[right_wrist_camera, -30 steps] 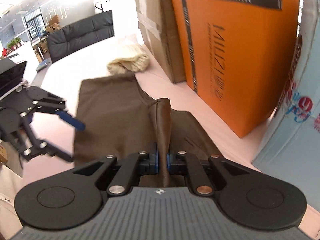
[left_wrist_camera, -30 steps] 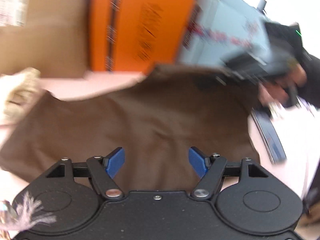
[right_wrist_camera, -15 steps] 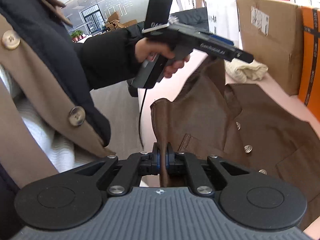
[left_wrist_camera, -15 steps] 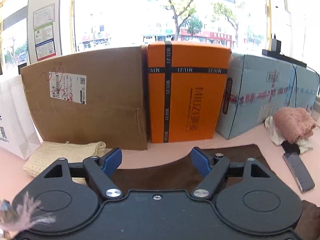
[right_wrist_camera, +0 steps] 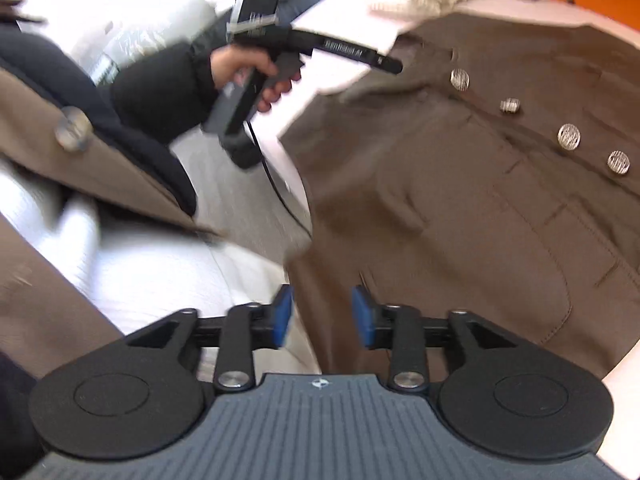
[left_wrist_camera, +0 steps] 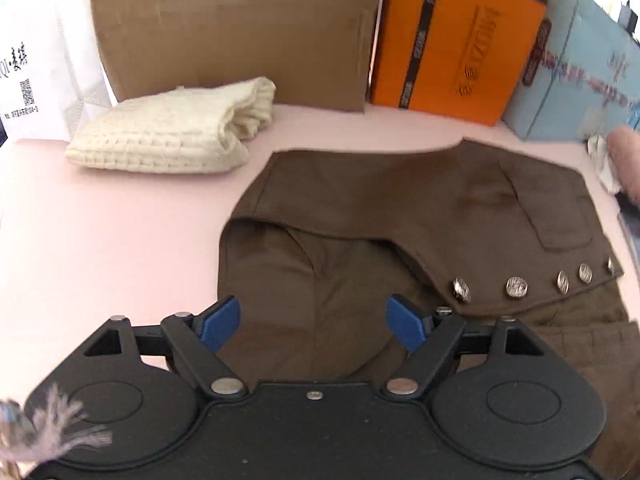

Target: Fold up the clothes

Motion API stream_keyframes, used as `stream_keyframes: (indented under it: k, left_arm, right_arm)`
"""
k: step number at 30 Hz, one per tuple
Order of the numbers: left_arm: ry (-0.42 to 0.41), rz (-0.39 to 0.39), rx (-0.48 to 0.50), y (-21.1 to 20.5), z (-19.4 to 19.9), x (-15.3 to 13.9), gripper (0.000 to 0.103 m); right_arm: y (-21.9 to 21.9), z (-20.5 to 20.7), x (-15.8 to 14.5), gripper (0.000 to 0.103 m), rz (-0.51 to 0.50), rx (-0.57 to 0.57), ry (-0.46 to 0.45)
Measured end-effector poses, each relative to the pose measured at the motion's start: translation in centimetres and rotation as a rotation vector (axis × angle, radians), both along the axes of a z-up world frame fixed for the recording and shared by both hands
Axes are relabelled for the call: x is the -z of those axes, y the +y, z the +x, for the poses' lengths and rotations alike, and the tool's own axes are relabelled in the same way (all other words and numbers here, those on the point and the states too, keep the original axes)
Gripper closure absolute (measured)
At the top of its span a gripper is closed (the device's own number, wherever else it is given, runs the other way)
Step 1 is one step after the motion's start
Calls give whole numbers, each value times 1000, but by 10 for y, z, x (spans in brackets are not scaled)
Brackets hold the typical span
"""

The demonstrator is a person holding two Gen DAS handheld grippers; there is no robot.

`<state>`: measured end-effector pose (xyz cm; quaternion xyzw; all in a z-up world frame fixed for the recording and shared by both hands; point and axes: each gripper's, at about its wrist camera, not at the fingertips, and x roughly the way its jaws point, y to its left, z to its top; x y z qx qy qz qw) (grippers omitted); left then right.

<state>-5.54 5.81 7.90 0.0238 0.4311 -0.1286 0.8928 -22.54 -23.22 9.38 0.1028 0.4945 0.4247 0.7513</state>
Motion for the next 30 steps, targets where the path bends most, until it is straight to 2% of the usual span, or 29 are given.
stream_keyframes:
  k: [1,3,7,10,11,13,17,19,22,25,30]
  left_arm:
    - [-14,-30,-22,5,6,-6,22]
    - [-25,-83,-61,11,25,-10,22]
    - [9,-124,-132,15,72,6,22]
    - [51,-126,-171,11,99,24,26]
    - [65,-115,-167,7,104,29,39]
    - [85,-89,-153,0,111,39,60]
    - [18,-17,-31,-21,107,35,83]
    - [-15,0,14,-30,108,29,90]
    - [-61,30,47,-43,116,24,93]
    - [-94,70,66,-52,129,22,93]
    - [-84,117,88,-59,148,32,93]
  right_arm:
    - [-10,3,-7,37,26,55,-27]
    - [-30,12,-18,26,53,189,-76]
    - [-63,37,-11,26,-26,490,-120]
    - [-72,47,7,26,-34,668,-96]
    - [-72,45,14,26,-21,689,-93]
    - [-71,40,26,26,-12,731,-73]
    - [-59,38,45,27,-19,745,-3]
    - [-52,36,45,27,-52,712,-12]
    - [-42,41,53,32,-178,702,-47]
    - [-44,43,56,34,-178,709,-88]
    - [-41,49,56,38,-211,674,-146]
